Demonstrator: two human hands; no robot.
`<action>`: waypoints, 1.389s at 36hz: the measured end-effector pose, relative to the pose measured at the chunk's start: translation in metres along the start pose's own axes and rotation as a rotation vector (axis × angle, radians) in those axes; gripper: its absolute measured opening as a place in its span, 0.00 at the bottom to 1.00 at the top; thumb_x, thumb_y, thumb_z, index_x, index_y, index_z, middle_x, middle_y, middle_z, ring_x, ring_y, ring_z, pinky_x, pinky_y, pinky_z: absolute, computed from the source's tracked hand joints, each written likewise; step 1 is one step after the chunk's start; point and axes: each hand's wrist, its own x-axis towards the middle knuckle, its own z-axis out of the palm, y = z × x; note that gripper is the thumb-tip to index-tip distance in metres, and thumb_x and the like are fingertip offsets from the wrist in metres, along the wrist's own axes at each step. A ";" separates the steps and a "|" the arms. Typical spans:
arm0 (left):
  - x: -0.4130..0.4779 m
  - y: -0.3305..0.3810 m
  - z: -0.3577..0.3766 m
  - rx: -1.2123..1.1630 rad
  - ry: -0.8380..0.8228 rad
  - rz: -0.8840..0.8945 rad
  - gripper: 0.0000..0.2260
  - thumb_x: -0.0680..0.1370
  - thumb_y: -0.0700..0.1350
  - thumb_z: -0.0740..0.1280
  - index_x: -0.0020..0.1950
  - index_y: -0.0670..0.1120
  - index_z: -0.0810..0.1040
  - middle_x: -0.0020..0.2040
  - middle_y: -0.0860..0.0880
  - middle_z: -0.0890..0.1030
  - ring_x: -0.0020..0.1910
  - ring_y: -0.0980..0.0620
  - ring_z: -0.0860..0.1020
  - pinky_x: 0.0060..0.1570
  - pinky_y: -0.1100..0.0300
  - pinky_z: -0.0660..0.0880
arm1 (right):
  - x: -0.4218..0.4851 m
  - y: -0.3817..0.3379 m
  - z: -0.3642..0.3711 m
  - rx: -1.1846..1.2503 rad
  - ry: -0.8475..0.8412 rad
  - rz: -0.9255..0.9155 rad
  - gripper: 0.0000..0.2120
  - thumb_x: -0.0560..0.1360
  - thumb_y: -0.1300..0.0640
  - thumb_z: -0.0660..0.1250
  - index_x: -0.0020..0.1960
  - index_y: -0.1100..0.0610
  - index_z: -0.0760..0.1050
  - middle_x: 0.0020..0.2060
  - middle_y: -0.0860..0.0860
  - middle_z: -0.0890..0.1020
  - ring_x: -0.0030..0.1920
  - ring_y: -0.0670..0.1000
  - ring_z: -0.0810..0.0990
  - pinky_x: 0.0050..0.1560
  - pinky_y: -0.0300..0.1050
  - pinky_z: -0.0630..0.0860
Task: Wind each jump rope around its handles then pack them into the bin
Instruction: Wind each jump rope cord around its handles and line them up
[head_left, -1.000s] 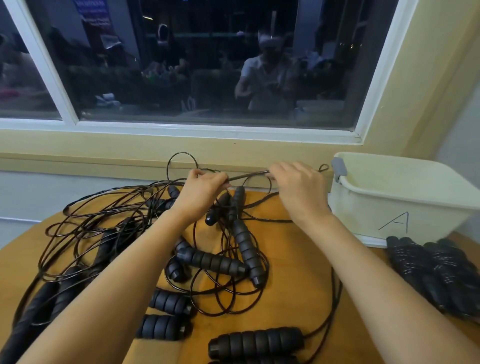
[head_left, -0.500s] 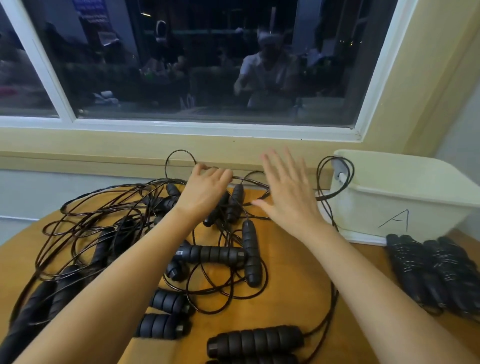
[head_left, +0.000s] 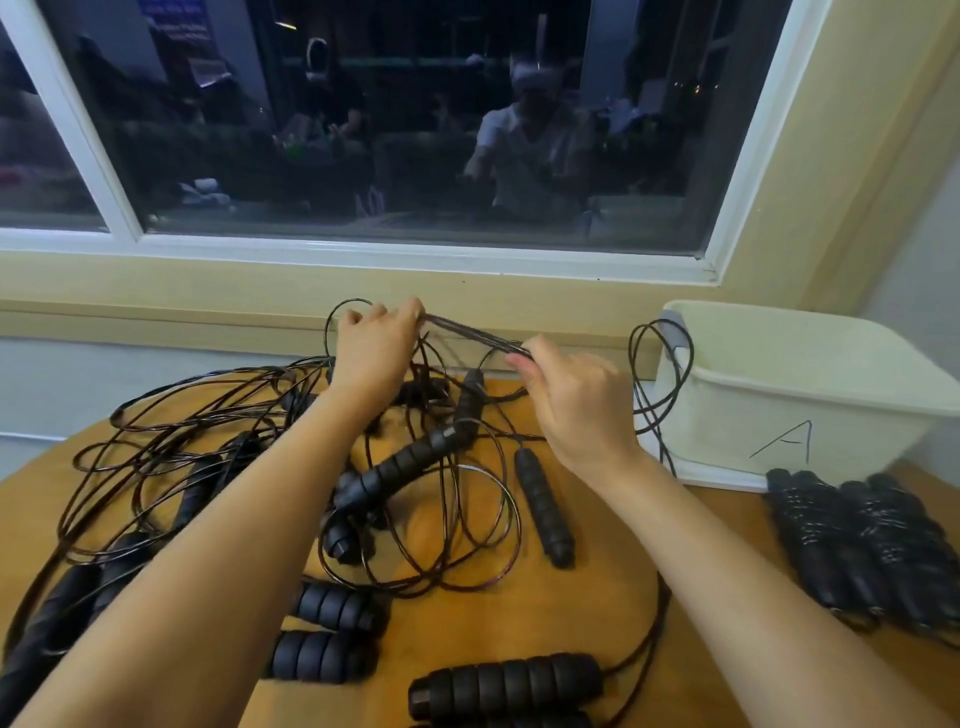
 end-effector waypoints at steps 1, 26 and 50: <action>0.005 0.000 -0.004 -0.024 0.050 -0.026 0.09 0.80 0.36 0.61 0.59 0.45 0.71 0.43 0.48 0.75 0.52 0.43 0.75 0.57 0.46 0.69 | -0.004 0.002 0.000 0.007 0.001 0.014 0.26 0.85 0.47 0.52 0.38 0.60 0.77 0.29 0.42 0.63 0.26 0.44 0.61 0.28 0.37 0.55; -0.033 0.016 0.028 -0.290 -0.167 0.207 0.13 0.83 0.51 0.51 0.53 0.45 0.70 0.42 0.49 0.72 0.41 0.44 0.74 0.41 0.51 0.69 | -0.004 -0.007 0.009 -0.046 -0.324 0.051 0.20 0.81 0.47 0.54 0.40 0.57 0.76 0.24 0.42 0.64 0.21 0.45 0.62 0.22 0.33 0.51; -0.024 0.038 0.019 0.324 -0.184 0.302 0.12 0.79 0.41 0.64 0.63 0.47 0.72 0.55 0.49 0.81 0.58 0.45 0.73 0.55 0.51 0.65 | -0.009 0.005 -0.002 -0.267 -0.757 0.220 0.46 0.74 0.60 0.70 0.81 0.53 0.42 0.80 0.52 0.51 0.80 0.59 0.44 0.78 0.59 0.47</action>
